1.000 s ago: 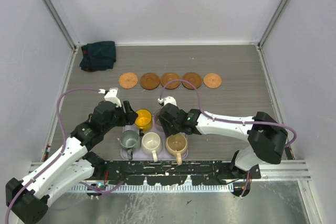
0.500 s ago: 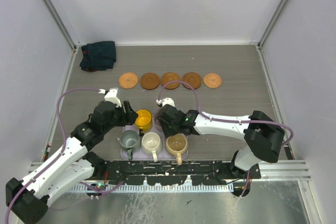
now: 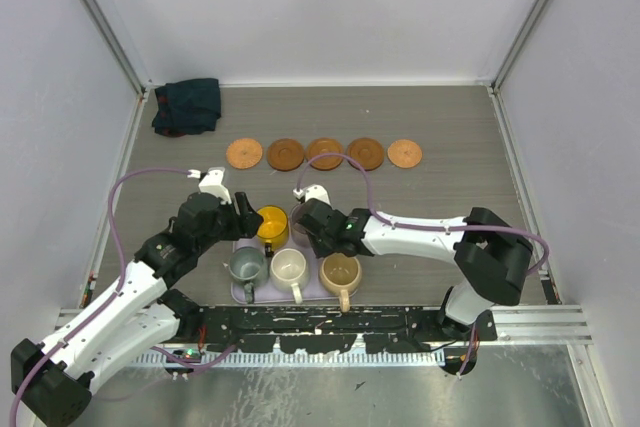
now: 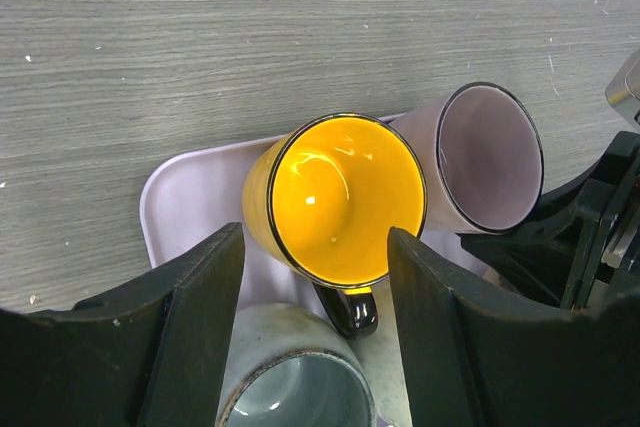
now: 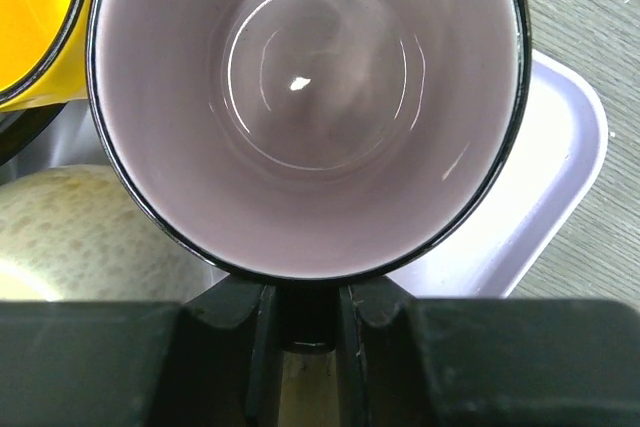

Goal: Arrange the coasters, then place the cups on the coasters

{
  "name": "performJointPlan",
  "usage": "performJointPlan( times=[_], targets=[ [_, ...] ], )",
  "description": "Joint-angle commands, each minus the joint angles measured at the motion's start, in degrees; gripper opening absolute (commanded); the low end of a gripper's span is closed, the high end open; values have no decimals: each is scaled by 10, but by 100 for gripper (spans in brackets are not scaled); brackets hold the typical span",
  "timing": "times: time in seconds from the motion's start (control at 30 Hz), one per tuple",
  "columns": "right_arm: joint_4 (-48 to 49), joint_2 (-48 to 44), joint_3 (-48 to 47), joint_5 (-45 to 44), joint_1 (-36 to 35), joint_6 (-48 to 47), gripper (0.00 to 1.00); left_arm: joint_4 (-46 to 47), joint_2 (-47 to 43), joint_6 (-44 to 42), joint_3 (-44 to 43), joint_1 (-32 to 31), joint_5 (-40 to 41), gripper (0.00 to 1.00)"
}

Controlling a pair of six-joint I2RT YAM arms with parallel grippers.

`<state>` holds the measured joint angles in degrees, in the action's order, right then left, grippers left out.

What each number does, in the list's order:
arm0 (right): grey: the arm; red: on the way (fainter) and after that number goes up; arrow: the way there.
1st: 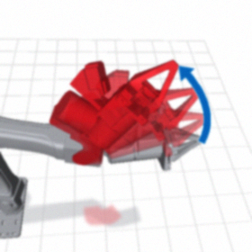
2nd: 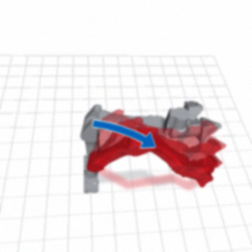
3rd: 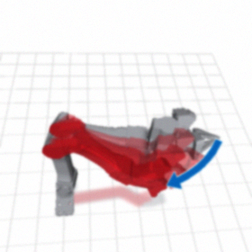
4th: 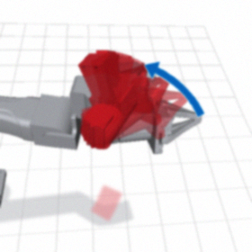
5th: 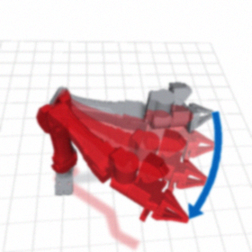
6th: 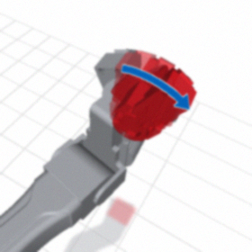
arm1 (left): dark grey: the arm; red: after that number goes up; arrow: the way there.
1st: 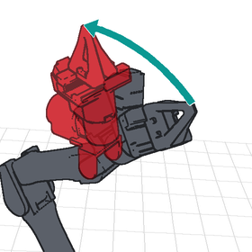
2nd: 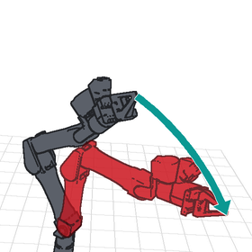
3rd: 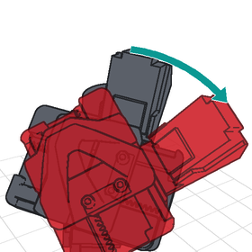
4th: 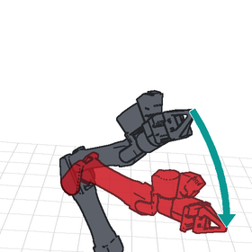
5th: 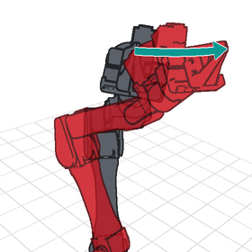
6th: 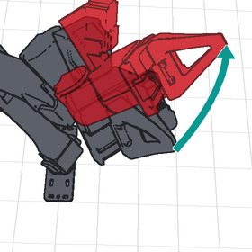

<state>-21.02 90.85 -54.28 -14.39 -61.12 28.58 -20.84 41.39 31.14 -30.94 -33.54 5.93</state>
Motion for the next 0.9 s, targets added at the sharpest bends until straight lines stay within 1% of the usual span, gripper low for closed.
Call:
performJointPlan(
  times=[0.0,0.17,0.43,0.53,0.73,0.8,0.87],
  targets=[
    [-6,17,-8,-50,11,7,1,27,-3,4,-6,-2,7,61],
    [-14,-13,-6,-99,8,10,1,29,-6,2,-6,-2,7,61],
    [-19,-96,5,-164,6,2,1,32,-5,2,-6,-2,6,61],
    [-22,-123,7,-200,6,-4,1,34,-6,4,-4,-2,5,61],
    [-24,-146,0,-301,7,-46,1,38,-8,4,-3,-2,4,61],
    [-7,-155,1,-333,11,-72,1,40,-8,2,-3,-2,2,61],
    [18,-163,3,-345,26,-99,1,44,-7,2,-3,-2,1,61]
  ],
)
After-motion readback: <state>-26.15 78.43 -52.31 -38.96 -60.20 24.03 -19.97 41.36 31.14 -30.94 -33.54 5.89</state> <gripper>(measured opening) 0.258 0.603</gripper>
